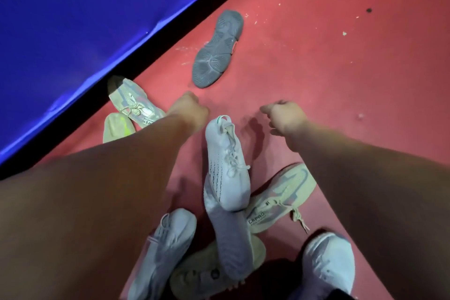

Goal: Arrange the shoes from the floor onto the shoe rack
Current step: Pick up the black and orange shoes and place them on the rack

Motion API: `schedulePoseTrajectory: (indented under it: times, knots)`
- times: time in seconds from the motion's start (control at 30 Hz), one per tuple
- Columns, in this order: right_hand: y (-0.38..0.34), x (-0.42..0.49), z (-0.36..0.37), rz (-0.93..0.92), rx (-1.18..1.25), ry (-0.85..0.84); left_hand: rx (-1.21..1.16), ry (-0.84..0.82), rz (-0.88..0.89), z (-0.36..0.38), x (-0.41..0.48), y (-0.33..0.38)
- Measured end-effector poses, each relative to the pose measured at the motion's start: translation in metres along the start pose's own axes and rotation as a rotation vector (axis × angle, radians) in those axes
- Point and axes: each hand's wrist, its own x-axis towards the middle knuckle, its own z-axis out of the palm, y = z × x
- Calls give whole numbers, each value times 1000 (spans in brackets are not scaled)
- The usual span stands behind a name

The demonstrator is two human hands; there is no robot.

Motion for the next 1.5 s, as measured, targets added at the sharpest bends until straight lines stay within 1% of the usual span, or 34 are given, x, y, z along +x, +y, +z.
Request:
schedulePoseTrajectory:
  times: [0.1,0.13,0.2,0.27,0.37,0.47,0.6,0.73,0.83,0.9,0.97,1.07,1.13,1.17,1.27,1.3,1.37,1.4,1.43,1.5]
  knots:
    - [-4,32,6,-33,-122,1,-100,2,-50,9,34,4]
    - [-6,41,9,-35,-155,-7,-192,9,-79,12,45,5]
    - [-10,60,19,-26,-198,-48,-496,9,-176,21,66,8]
    - [-6,77,32,-19,-273,-87,-751,-19,-272,30,84,9]
    - [-2,80,46,25,-541,-150,-1030,-28,-405,42,101,12]
    - [-5,79,52,64,-583,-176,-1245,-14,-459,44,116,18]
    - [-2,82,51,70,-628,-178,-1428,31,-510,44,133,27]
    - [5,85,56,61,-688,-147,-1428,10,-554,47,146,30]
    - [8,87,57,59,-711,-151,-1435,-26,-528,44,151,36]
    - [10,88,57,58,-726,-157,-1394,-66,-497,40,151,42]
    - [10,88,57,55,-731,-161,-1338,-117,-441,38,148,44]
    - [6,85,55,58,-733,-183,-1274,-158,-287,34,130,46]
    - [6,83,51,49,-656,-196,-1196,-155,-200,31,106,47]
    - [7,80,48,36,-575,-198,-1159,-152,-175,31,94,45]
    - [9,76,36,1,-168,-148,-984,-180,-52,38,57,32]
    - [8,73,32,7,-102,-98,-884,-186,5,41,46,26]
    - [8,66,27,11,-151,47,-677,-160,78,42,27,17]
    - [8,58,28,8,-170,92,-588,-137,81,41,18,15]
    - [7,47,31,-1,-167,110,-519,-121,79,41,11,13]
    - [4,20,39,-56,-92,93,-467,-94,93,39,-8,12]
